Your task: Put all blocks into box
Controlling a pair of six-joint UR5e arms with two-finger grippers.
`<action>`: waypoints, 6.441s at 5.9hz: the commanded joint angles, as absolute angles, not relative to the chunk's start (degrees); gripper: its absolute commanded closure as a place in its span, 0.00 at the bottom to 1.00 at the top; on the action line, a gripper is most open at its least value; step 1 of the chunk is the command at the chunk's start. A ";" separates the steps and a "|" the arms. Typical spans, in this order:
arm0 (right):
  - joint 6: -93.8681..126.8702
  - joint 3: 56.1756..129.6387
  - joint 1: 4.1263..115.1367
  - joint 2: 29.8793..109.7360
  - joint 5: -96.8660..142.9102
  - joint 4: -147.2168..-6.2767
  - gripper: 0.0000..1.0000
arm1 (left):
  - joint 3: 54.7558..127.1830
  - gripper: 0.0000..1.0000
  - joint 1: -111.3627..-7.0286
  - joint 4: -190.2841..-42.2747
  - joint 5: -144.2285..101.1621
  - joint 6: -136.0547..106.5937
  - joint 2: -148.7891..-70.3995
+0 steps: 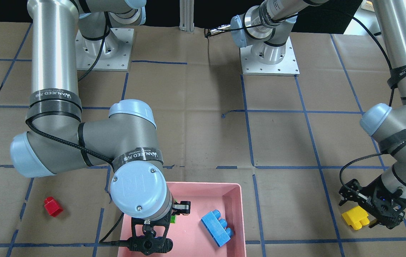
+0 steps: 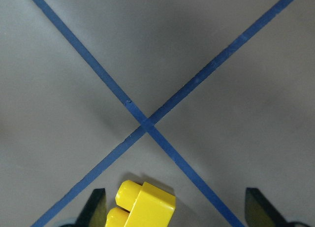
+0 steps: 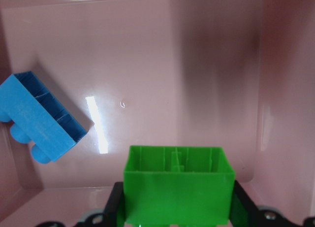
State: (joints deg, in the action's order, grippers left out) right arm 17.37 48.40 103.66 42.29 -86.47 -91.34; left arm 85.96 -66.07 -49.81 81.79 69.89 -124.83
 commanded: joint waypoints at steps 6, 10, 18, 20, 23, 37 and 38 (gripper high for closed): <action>16.53 48.95 100.66 51.82 -87.54 -85.90 0.01 | 84.56 0.87 -64.77 -48.16 87.27 78.93 -130.52; -8.58 52.71 84.32 54.32 -91.76 -81.99 0.01 | 84.20 0.97 -74.39 -57.10 87.36 60.74 -122.46; -51.24 73.99 77.61 47.99 -91.76 -107.75 0.01 | 74.27 0.62 -100.11 -61.17 91.67 16.79 -125.33; -50.63 75.66 77.52 48.25 -91.76 -107.66 0.21 | 74.27 0.00 -100.02 -61.08 91.93 16.70 -125.07; -50.54 75.15 77.52 48.60 -91.76 -107.75 0.54 | 76.02 0.00 -97.93 -65.26 91.93 16.70 -120.52; 14.04 54.76 101.07 44.82 -82.81 -100.72 0.01 | 82.80 0.00 -93.69 -87.18 90.61 -4.19 -92.11; 16.93 54.67 101.07 44.91 -80.70 -100.55 0.00 | 83.05 0.00 -93.69 -87.27 90.62 -4.22 -91.94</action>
